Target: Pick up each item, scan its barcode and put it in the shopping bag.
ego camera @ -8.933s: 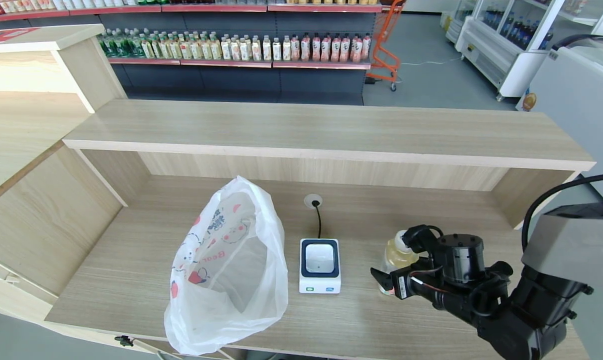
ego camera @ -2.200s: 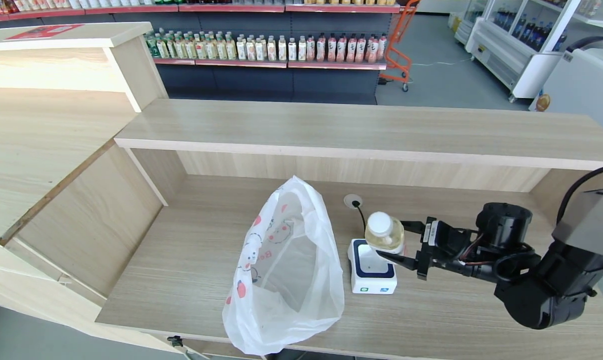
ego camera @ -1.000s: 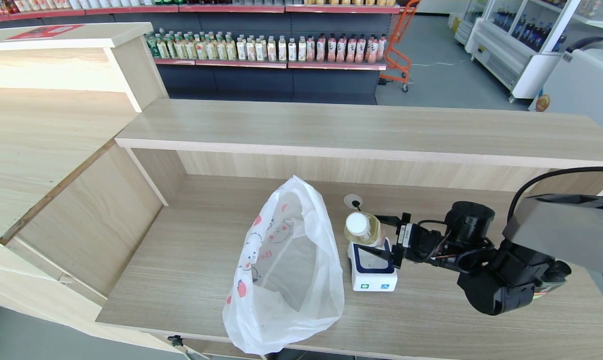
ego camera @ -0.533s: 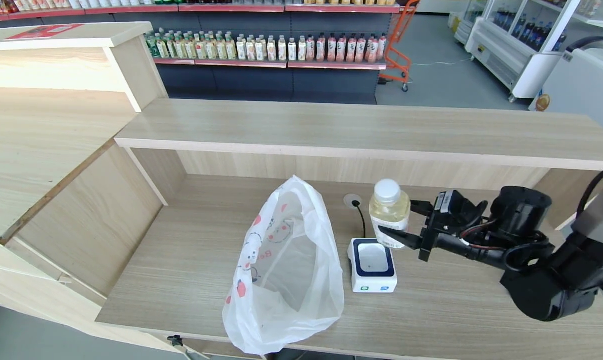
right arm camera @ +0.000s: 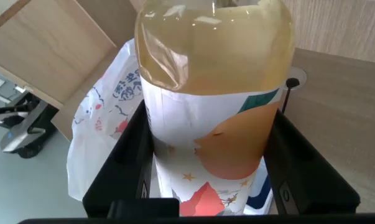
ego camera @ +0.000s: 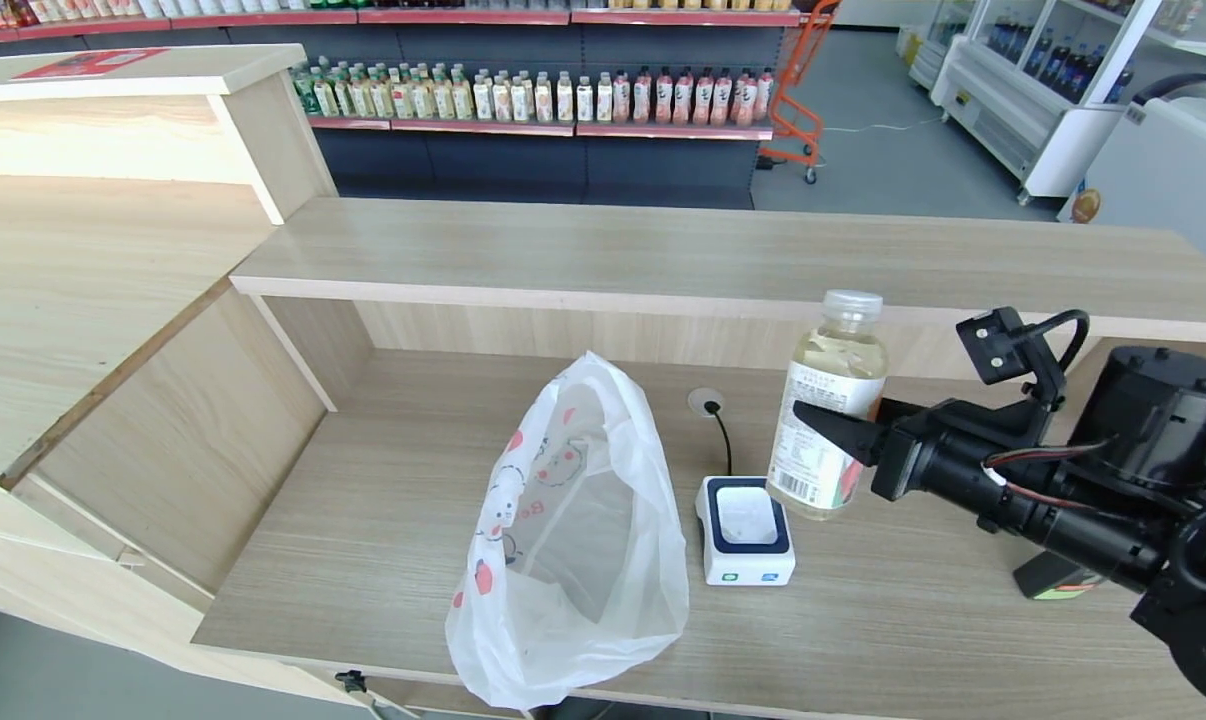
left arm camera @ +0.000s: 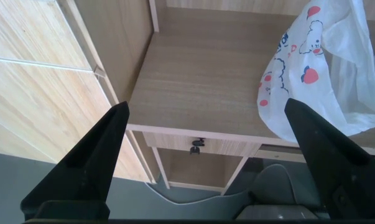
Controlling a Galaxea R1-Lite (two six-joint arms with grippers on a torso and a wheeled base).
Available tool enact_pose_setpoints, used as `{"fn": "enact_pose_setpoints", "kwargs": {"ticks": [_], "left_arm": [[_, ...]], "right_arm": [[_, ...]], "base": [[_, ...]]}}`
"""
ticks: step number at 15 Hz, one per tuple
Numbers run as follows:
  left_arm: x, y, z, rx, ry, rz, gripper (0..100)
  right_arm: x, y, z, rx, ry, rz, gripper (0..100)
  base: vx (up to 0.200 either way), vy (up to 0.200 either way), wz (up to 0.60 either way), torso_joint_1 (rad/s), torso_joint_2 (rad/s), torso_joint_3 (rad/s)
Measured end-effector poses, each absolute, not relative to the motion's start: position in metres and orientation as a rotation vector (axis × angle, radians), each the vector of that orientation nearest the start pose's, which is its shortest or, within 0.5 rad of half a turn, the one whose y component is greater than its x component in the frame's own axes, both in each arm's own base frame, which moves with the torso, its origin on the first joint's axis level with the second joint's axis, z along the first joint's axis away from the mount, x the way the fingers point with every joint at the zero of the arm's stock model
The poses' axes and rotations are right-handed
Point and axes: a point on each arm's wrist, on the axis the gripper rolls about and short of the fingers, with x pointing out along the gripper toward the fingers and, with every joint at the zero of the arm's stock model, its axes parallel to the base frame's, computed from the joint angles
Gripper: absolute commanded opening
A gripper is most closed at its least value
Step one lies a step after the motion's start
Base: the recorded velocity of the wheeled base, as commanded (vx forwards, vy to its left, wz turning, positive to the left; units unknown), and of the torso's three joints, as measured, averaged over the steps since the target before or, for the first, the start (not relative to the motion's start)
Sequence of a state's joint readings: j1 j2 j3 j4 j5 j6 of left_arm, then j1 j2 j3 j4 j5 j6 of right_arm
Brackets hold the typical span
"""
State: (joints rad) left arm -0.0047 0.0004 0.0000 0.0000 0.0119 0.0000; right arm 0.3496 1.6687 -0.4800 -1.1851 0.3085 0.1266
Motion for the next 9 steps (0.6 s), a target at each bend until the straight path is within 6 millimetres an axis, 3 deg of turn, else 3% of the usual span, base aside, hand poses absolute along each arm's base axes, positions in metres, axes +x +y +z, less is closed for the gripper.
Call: {"fn": "enact_pose_setpoints", "kwargs": {"ticks": [2, 9], "left_arm": [[-0.023, 0.0, 0.075, 0.001, 0.0, 0.007, 100], [-0.023, 0.0, 0.075, -0.002, 0.0, 0.008, 100]], "right_arm": [[0.24, 0.096, 0.166, 0.147, 0.048, 0.658, 0], [0.225, 0.094, 0.169, 0.225, 0.121, 0.668, 0]], "base": [[0.0, 0.0, 0.0, 0.0, 0.0, 0.0], [0.0, 0.2, 0.0, 0.007, 0.0, 0.002]]}}
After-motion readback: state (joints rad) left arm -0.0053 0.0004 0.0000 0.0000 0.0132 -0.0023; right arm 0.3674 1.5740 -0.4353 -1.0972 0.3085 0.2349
